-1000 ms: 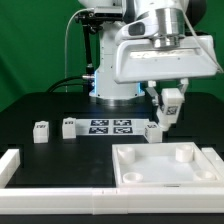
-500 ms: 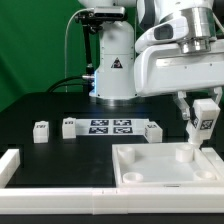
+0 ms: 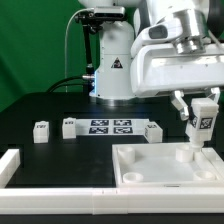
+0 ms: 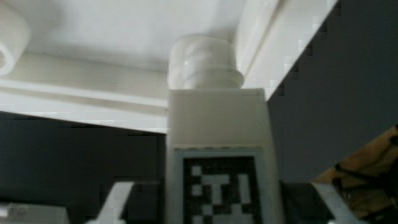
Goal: Assemble one leg
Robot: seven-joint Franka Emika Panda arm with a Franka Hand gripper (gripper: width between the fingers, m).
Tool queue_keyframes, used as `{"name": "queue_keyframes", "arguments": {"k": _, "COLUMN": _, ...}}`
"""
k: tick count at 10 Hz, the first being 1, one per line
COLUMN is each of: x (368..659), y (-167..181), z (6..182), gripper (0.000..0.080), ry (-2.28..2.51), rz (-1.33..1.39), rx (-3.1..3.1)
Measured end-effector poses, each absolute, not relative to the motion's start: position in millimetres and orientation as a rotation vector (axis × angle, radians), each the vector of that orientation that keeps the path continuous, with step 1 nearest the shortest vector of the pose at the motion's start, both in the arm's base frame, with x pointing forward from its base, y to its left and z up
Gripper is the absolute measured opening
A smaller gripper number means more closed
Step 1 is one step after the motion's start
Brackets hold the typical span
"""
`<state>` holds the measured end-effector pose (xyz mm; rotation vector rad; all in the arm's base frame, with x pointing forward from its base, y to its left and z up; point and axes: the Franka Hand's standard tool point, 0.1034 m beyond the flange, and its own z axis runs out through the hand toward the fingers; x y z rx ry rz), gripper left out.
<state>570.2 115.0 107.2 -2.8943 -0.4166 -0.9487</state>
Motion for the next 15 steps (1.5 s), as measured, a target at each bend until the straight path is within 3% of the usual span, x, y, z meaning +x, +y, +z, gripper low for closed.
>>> {"name": "queue_keyframes", "arguments": {"k": 2, "x": 565, "y": 114, "z": 79.8, "gripper": 0.0291, "ry": -0.416, "rz": -0.776, "rx": -2.94}}
{"name": "queue_keyframes", "arguments": {"k": 3, "x": 582, "y": 119, "z": 90.7, "gripper": 0.0291, "ry": -0.419, "rz": -0.811, "rx": -2.927}}
{"name": "queue_keyframes", "arguments": {"k": 7, "x": 618, "y": 122, "z": 88.5, "gripper": 0.0291, "ry": -0.434, "rz": -0.838, "rx": -2.916}}
{"name": "queue_keyframes", "arguments": {"k": 15, "x": 602, "y": 114, "z": 67.5, "gripper": 0.0291, "ry": -0.415, "rz": -0.92, "rx": -2.9}}
